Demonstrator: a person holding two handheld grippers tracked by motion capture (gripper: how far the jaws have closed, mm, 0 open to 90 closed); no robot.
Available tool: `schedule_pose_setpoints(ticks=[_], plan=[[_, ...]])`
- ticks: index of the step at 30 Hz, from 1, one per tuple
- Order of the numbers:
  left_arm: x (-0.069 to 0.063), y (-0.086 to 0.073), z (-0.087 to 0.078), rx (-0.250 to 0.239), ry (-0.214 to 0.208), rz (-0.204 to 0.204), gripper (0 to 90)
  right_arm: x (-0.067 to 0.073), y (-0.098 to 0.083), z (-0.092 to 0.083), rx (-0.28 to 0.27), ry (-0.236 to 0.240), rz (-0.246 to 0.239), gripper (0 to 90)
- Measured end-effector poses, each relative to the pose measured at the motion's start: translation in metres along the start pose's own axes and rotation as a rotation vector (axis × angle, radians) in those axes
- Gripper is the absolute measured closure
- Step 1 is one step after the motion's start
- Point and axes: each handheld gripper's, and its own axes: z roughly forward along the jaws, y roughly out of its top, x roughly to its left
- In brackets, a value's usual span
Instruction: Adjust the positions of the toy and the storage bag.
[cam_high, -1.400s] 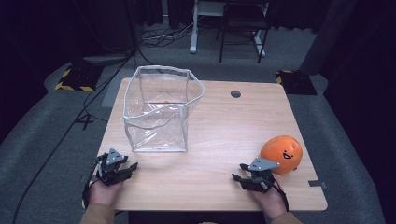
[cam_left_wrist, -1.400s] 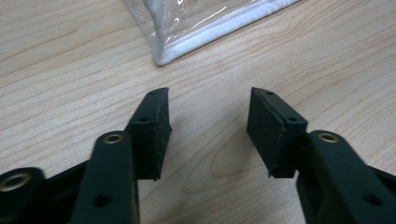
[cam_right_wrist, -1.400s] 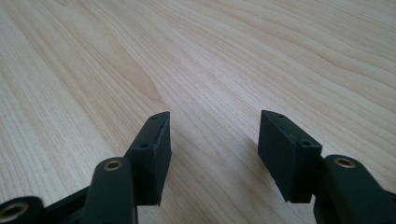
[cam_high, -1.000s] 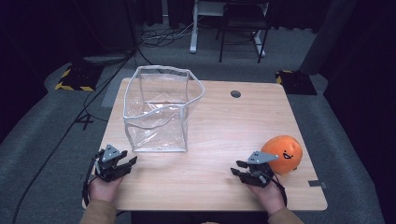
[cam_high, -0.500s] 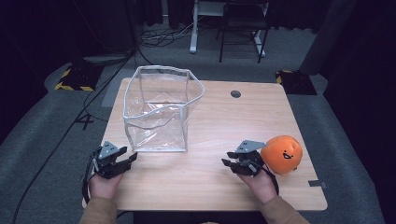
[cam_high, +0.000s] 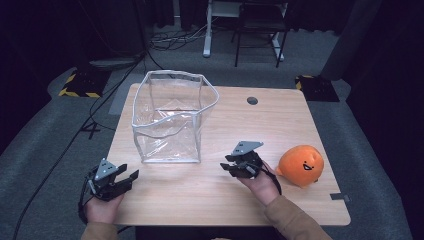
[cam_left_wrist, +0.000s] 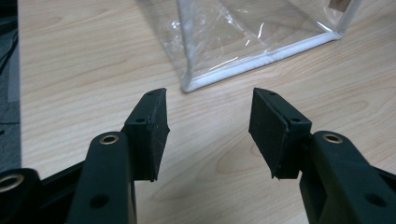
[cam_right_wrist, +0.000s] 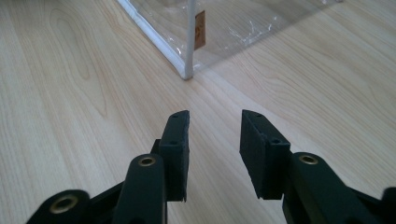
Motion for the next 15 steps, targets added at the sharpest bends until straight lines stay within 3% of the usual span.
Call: schedule_pose_setpoints(ticks=[15], plan=[[0.002, -0.015, -0.018, -0.004, 0.031, -0.015, 47.1, 0.001, 0.034, 0.041, -0.012, 0.057, -0.024, 64.4]])
